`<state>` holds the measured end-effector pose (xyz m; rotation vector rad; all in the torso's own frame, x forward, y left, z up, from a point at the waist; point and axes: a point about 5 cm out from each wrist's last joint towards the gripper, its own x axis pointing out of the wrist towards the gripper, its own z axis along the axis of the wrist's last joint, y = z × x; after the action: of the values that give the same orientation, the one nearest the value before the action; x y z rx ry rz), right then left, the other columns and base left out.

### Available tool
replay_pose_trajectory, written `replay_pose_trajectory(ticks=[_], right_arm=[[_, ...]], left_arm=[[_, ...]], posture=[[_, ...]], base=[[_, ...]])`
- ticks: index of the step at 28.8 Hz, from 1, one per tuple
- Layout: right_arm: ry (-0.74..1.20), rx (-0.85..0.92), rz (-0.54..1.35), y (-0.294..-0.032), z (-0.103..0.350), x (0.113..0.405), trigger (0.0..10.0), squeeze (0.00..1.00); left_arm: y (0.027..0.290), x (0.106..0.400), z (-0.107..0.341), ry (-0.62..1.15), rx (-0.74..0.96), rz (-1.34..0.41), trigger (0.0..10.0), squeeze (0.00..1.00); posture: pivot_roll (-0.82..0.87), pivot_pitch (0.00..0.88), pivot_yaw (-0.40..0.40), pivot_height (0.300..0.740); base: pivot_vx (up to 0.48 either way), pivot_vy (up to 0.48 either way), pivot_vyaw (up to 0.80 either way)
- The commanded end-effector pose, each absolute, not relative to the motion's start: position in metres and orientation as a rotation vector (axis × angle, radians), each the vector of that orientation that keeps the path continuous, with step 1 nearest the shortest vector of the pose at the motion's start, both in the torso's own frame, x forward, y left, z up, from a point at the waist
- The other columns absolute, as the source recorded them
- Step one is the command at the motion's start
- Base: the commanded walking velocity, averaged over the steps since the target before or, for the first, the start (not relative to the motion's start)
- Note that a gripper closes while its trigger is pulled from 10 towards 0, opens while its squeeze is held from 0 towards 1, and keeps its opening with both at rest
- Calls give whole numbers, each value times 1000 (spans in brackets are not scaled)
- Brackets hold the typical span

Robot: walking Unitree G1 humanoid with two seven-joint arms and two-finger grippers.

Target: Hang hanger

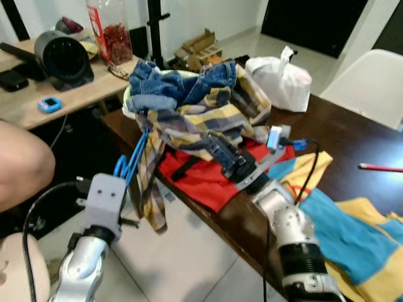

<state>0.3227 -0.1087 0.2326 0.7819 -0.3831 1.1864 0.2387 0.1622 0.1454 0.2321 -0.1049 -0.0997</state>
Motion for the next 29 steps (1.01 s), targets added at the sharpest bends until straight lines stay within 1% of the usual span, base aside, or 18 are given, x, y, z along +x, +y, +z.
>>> replay_pose_trajectory(ticks=[1,5,6,8,10,11,12,13,15,18,19,21,22,23,24,25,27,29], right_arm=[[-430,783,1237,-107,244,318,10000,0],[-488,735,1284,-98,268,318,10000,0],[-486,618,1272,-78,288,326,10000,0],[-486,618,1272,-78,288,326,10000,0],[-390,245,1199,-18,297,337,10000,0],[-390,245,1199,-18,297,337,10000,0],[-361,111,1187,3,293,338,10000,0],[-361,111,1187,3,293,338,10000,0],[-267,29,1158,28,270,342,10000,0],[-223,30,1139,30,260,344,10000,0],[-160,33,1104,30,244,347,10000,0],[-160,33,1104,30,244,347,10000,0],[-104,47,1075,27,233,350,10000,0],[-104,47,1075,27,233,350,10000,0],[-59,73,1027,20,225,354,10000,0],[-59,73,1027,20,225,354,10000,0],[5,130,913,9,215,365,10000,0],[5,130,913,9,215,365,10000,0]], left_arm=[[159,235,145,-108,240,-112,10000,0],[155,233,145,-105,226,-125,10000,0],[148,231,143,-96,192,-144,10000,0],[148,231,143,-96,192,-144,10000,0],[146,230,143,-73,117,-118,10000,0],[146,230,143,-73,117,-118,10000,0],[149,230,143,-65,91,-86,10000,0],[149,230,143,-65,91,-86,10000,0],[170,228,143,-45,56,78,10000,0],[182,225,143,-40,52,159,10000,0],[203,216,142,-27,53,283,10000,0],[203,216,142,-27,53,283,10000,0],[221,206,141,-16,65,387,10000,0],[221,206,141,-16,65,387,10000,0],[240,191,141,-5,75,506,10000,0],[240,191,141,-5,75,506,10000,0],[266,167,146,-12,113,653,10000,0],[266,167,146,-12,113,653,10000,0]], posture=[[144,115,-70,740],[147,116,-71,740],[157,115,-75,740],[157,115,-75,740],[168,118,-92,740],[168,118,-92,740],[176,119,-100,740],[176,119,-100,740],[207,126,-122,740],[207,126,-122,740],[244,136,-147,740],[244,136,-147,740],[260,140,-157,740],[260,140,-157,740],[300,147,-175,740],[300,147,-175,740],[339,152,-200,740],[339,152,-200,740]], base=[[0,0,0],[0,0,0],[0,0,0],[0,0,0],[0,0,0],[0,0,0],[0,0,0],[0,0,0],[0,0,0],[0,0,0],[0,0,0],[0,0,0],[0,0,0],[0,0,0],[0,0,0],[0,0,0],[0,0,0],[0,0,0]])
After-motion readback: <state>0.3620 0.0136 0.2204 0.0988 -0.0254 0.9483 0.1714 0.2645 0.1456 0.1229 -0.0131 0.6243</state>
